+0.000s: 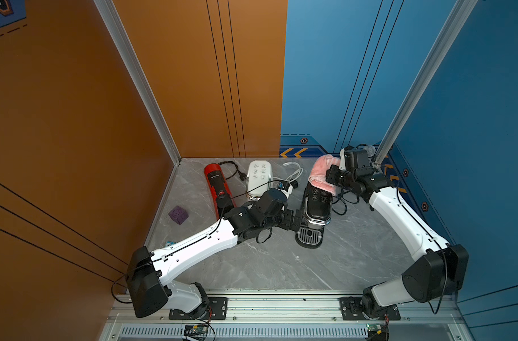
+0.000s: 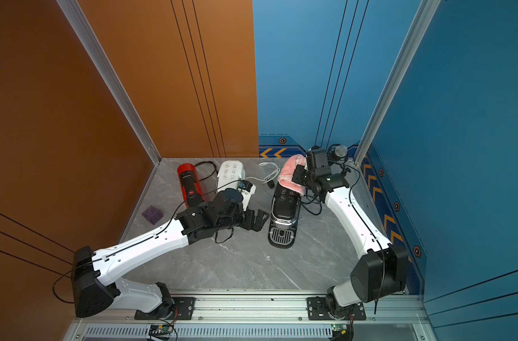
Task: Wipe the surface of a coffee machine
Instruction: Wipe the dirt from the surface of the coffee machine.
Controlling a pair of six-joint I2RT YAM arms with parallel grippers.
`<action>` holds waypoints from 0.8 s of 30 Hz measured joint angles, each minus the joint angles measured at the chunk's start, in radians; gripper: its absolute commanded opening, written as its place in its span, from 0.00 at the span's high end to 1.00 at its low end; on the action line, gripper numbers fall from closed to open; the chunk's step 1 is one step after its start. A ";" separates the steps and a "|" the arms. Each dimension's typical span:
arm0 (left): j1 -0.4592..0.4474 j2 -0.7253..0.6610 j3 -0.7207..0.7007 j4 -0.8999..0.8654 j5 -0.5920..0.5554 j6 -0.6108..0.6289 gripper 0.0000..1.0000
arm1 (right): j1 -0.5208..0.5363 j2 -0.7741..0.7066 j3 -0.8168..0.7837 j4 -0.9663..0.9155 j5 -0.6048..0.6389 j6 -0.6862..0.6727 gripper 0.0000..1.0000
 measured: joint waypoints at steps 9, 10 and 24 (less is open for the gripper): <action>-0.005 0.000 0.008 0.000 -0.007 0.000 0.00 | 0.041 -0.291 -0.228 -0.012 0.015 0.002 1.00; -0.007 0.000 0.008 0.000 -0.010 0.000 0.00 | 0.054 -0.320 -0.243 -0.026 0.015 0.002 1.00; -0.023 -0.003 -0.006 0.000 -0.025 -0.009 0.00 | 0.109 -0.304 -0.202 -0.089 0.015 0.013 1.00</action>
